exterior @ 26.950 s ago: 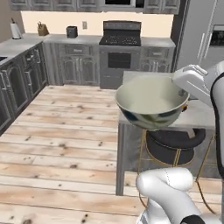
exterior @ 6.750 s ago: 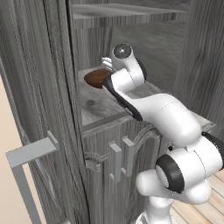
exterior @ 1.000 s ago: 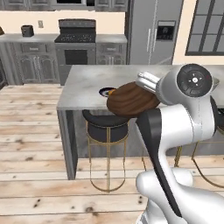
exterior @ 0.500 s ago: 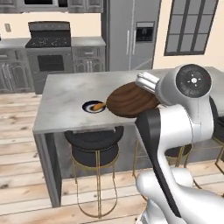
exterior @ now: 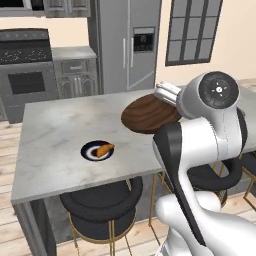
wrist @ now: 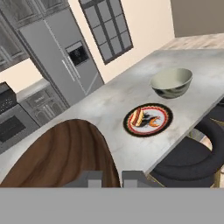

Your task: Take the smaller bowl and place it next to the appetizer plate on the dining counter , and place the larger bowl next to the plate with cooked food.

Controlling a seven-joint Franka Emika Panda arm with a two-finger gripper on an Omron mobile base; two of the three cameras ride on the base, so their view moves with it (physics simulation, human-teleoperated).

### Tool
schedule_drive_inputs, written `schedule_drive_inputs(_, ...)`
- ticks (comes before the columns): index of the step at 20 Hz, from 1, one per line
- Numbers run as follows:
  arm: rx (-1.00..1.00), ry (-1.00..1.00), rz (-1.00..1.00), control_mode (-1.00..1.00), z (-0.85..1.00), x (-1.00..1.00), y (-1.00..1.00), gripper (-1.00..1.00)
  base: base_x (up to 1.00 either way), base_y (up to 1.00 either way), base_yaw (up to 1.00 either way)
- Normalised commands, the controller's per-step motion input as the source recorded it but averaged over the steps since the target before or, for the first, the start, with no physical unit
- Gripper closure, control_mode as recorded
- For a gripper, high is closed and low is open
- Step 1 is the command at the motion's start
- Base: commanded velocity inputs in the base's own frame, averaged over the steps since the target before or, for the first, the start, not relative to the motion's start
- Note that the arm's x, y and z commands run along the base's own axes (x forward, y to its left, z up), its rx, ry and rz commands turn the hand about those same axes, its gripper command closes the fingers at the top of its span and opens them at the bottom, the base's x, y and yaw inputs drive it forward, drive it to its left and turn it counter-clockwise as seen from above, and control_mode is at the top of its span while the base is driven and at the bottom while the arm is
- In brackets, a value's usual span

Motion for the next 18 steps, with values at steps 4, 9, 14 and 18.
schedule_drive_inputs(4, 0.00, 0.00, 0.00, 1.00, 0.00, 0.00, 0.00, 1.00, 0.60, 0.43, -0.31)
schedule_drive_inputs(9, 0.00, 0.00, 0.00, 1.00, 0.00, 0.00, 0.00, 1.00, 0.10, 0.37, -0.22)
schedule_drive_inputs(14, 0.00, 0.00, -0.03, -1.00, 0.00, 0.01, 0.01, 1.00, 0.04, 0.14, -0.12)
schedule_drive_inputs(18, 0.00, 0.00, -0.09, -1.00, -0.08, 0.12, 0.00, 1.00, 0.00, 0.00, 0.00)
